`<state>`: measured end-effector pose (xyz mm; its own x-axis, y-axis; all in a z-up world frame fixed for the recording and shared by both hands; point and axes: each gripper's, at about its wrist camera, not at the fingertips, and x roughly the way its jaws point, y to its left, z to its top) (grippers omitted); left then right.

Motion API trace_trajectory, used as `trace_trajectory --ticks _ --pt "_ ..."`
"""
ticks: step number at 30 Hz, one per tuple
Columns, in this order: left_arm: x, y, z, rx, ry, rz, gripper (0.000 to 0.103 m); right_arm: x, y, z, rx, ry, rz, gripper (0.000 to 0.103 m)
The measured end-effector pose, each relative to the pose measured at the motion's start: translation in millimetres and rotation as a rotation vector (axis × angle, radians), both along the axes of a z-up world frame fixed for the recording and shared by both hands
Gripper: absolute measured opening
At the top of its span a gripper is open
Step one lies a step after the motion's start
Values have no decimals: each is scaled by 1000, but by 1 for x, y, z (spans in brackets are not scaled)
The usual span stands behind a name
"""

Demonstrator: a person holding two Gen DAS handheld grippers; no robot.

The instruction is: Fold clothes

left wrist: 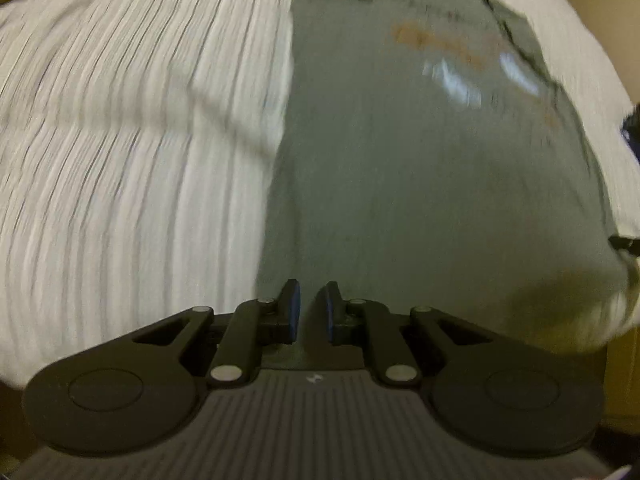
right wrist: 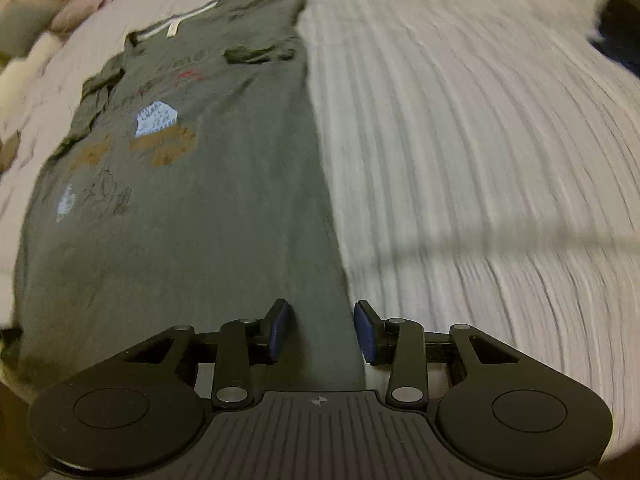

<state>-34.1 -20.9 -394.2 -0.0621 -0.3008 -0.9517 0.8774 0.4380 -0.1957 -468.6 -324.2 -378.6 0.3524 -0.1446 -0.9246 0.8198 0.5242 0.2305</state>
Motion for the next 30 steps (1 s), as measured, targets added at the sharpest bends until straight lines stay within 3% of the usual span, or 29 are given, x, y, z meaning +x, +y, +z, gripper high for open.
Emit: trace_trajectory --ticks 5,9,11,15,20,30 --pt "4 12 18 76 -18 -28 9 -20 19 22 27 51 -35 39" --pt "3 -1 41 118 -68 31 15 -37 34 44 32 68 -73 42" --pt "2 -9 52 127 -87 56 26 -34 41 59 -1 3 -101 82" --pt "-6 -30 67 163 -119 79 31 -15 45 70 -20 -26 -76 82" --pt "-25 -49 76 212 -166 45 36 1 51 74 0 28 -65 82" --pt "-53 -50 108 176 -164 -24 39 10 79 104 2 24 -23 82"
